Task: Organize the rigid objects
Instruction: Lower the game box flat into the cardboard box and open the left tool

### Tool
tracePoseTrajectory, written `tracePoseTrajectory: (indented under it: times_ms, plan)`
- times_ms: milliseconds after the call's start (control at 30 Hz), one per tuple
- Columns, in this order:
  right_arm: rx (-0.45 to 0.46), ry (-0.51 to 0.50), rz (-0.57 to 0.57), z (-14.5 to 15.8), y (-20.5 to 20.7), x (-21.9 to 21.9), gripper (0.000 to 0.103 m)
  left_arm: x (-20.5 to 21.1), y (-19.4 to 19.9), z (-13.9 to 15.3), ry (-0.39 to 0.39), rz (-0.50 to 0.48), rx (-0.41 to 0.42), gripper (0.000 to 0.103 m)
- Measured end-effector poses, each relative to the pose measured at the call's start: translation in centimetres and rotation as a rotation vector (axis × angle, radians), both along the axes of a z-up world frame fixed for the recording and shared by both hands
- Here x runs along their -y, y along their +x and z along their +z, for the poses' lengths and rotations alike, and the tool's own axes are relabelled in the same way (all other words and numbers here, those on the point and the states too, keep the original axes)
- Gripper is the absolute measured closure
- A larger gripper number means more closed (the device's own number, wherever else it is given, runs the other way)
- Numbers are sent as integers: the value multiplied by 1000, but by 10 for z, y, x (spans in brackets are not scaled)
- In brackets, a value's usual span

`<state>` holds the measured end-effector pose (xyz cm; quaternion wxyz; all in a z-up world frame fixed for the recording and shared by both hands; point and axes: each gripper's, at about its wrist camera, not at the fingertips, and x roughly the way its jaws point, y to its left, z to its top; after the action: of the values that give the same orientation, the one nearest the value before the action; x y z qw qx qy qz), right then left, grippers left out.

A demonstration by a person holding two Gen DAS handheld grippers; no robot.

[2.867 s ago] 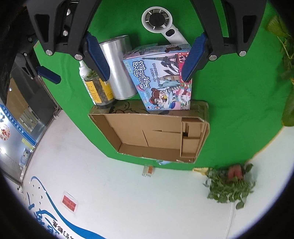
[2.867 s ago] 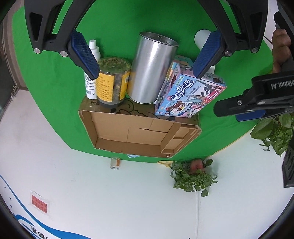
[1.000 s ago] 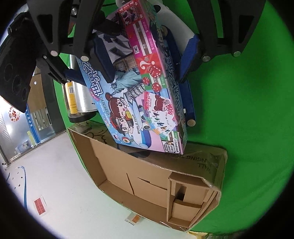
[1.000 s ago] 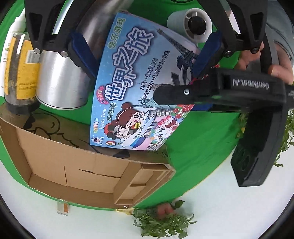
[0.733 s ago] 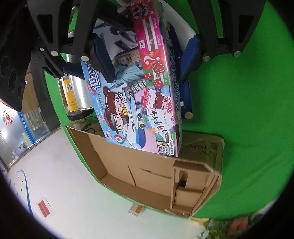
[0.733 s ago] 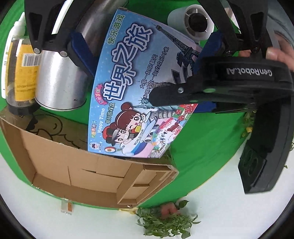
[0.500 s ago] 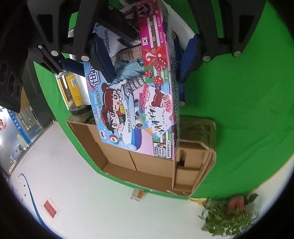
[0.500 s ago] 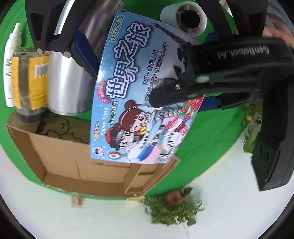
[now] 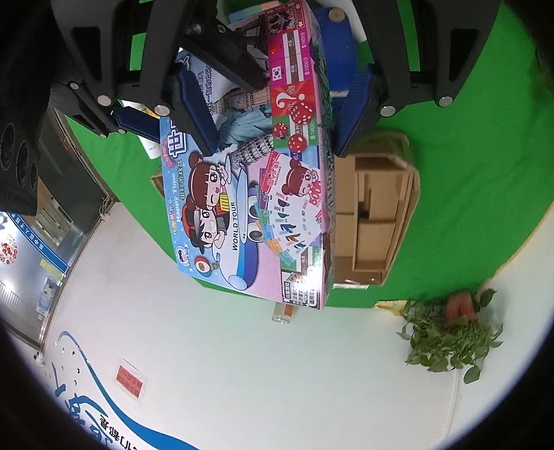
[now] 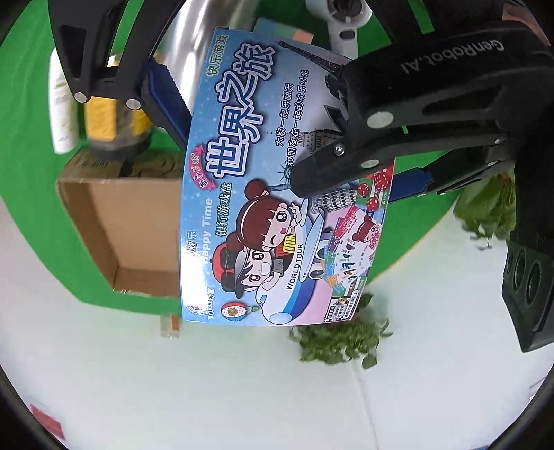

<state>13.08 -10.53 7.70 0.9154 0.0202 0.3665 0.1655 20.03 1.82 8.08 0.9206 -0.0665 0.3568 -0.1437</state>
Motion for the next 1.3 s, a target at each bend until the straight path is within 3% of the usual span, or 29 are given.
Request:
tracePoseTrajectory:
  times_ms: [300,600,967,1100,1300]
  plan:
    - [8,-19,-28,30,48,11,12,10,45,16,16,-26,20,35]
    - [-40,-21,-30,28,120,-1,12,9,93,13,39,-18,2,36]
    - [-151,-33,-22,-20,197,-10,12,9,146,-34,32,-13,-112,35]
    - [-217,-23,-9,-50,213,-12,13,8,154,-61,49,0,-177,35]
    - [-285,-3,2,-80,229,-9,15,7,161,-79,73,13,-222,38]
